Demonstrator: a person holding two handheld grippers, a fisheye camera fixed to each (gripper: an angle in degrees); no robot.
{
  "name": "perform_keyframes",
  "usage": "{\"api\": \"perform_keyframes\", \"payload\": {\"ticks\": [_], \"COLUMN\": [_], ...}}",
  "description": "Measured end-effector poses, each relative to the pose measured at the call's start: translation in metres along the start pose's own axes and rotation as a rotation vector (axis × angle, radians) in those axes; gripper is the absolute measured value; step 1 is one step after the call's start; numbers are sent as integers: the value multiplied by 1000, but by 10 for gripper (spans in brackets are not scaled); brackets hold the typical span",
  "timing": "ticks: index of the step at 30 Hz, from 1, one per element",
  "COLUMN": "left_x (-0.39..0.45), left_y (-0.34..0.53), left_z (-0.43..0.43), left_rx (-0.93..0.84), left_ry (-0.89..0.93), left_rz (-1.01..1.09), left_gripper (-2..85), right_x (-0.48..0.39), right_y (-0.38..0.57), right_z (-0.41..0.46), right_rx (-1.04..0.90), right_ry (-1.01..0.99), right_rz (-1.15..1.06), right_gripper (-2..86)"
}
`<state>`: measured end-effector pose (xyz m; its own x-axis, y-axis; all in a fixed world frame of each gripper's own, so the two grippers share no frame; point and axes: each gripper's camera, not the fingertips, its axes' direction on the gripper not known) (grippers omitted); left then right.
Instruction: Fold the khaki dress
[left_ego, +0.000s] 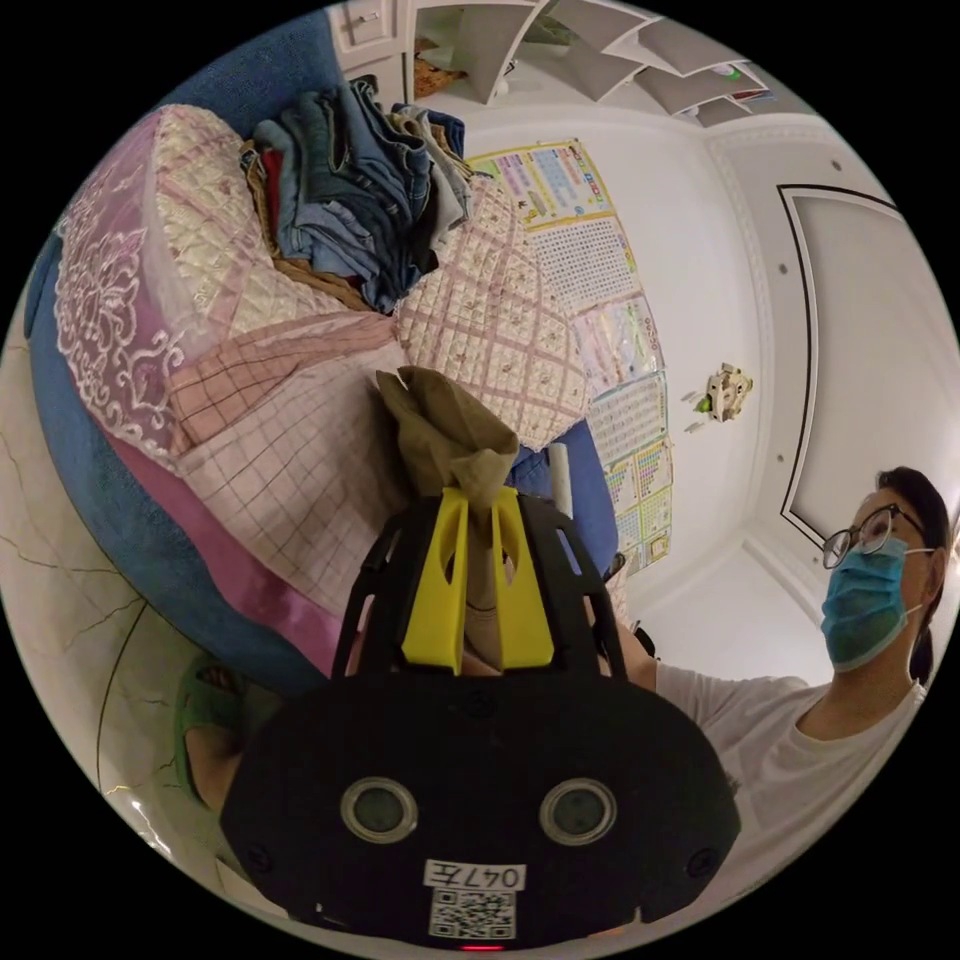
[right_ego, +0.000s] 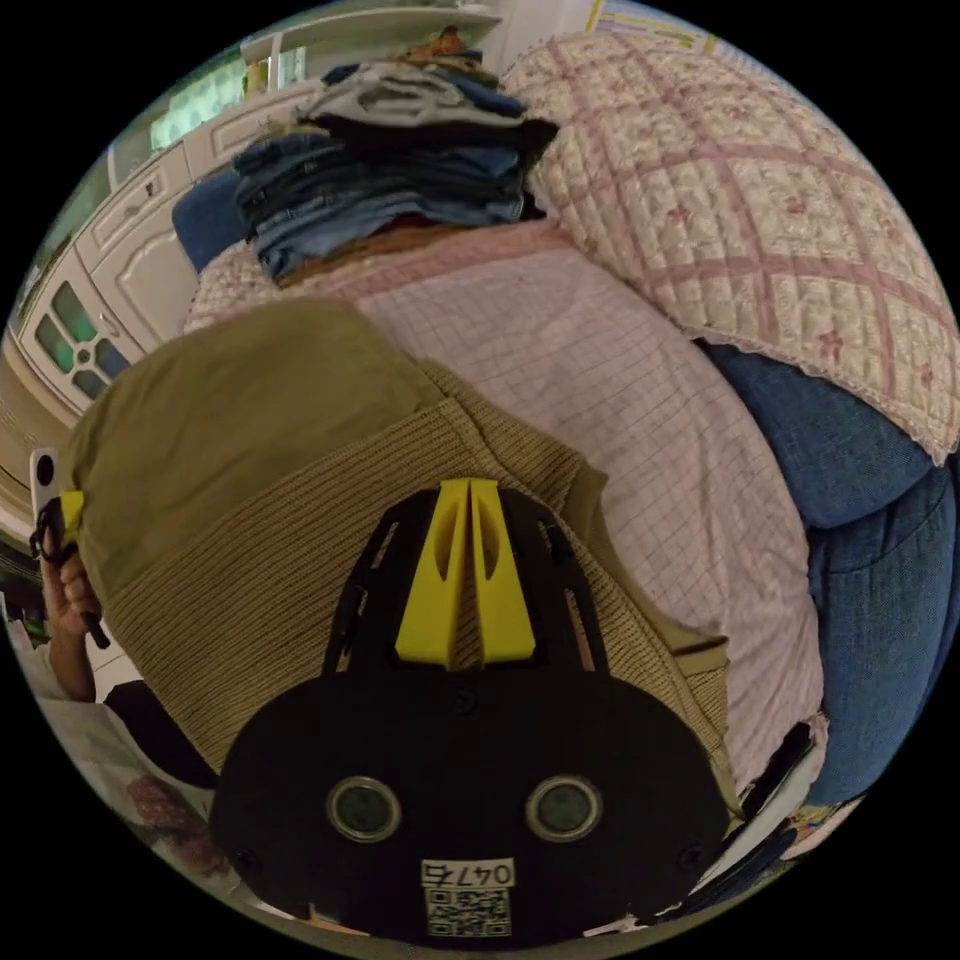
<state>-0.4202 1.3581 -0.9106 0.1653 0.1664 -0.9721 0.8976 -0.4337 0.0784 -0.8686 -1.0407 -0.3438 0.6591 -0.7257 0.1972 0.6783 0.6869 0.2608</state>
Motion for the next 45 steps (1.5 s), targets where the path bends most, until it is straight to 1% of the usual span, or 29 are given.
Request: {"api": "perform_keyframes", "payload": {"ticks": [2,4,6,8,10,13,14,16,19,21,24,27,29,30,32,33,35,36,38,39,41,43,44,45], "left_x": [-8,-15,-22,-34,-43,-55,-59,-63,-71,-77,-88,-95,-90,-87,-74,-69,-53,-50,-46,-47,-59,-75,-87,-93], "left_y": [11,21,32,47,60,81,90,104,130,145,172,202,229,238,269,278,318,330,386,401,463,505,529,539], "left_z": [10,18,27,40,49,67,75,91,111,125,151,181,218,227,268,281,336,352,420,437,508,550,571,579], "left_rx": [-8,-14,-16,-18,-19,-30,-38,-71,-75,-89,-106,-121,-196,-198,-258,-282,-374,-400,-523,-564,-780,-917,-965,-976], "left_ry": [12,9,13,23,23,16,16,13,19,15,9,18,-5,-11,-9,-9,-34,-46,-111,-130,-225,-295,-352,-373], "left_rz": [13,23,32,37,41,61,76,104,143,160,185,210,281,305,401,433,545,568,661,684,777,829,864,877], "left_gripper": [32,32,32,32,32,31,31,30,29,27,28,28,28,28,28,29,29,29,28,28,30,33,35,36], "right_x": [-7,-24,-48,-81,-99,-112,-116,-122,-128,-137,-165,-198,-207,-205,-187,-180,-151,-145,-122,-119,-114,-119,-124,-128], "right_y": [16,37,66,109,141,182,191,206,241,274,329,371,408,420,481,499,578,599,683,704,776,819,843,854], "right_z": [16,15,16,36,56,100,129,166,181,181,199,250,289,294,297,296,294,294,298,300,313,327,337,343], "right_rx": [6,43,77,78,86,126,101,77,82,128,151,114,103,111,213,237,321,343,427,447,489,487,486,485], "right_ry": [36,43,15,-10,-7,-82,-137,-145,-167,-194,-234,-299,-327,-341,-365,-354,-274,-262,-266,-270,-276,-281,-288,-294], "right_rz": [-25,-63,-124,-184,-182,-130,-120,-105,-100,-106,-140,-177,-134,-115,10,51,242,286,451,487,591,638,656,665], "right_gripper": [-5,-5,-5,-5,-5,-7,-9,-11,-12,-12,-12,-12,-12,-12,-12,-12,-12,-12,-12,-12,-11,-7,-3,3]}}
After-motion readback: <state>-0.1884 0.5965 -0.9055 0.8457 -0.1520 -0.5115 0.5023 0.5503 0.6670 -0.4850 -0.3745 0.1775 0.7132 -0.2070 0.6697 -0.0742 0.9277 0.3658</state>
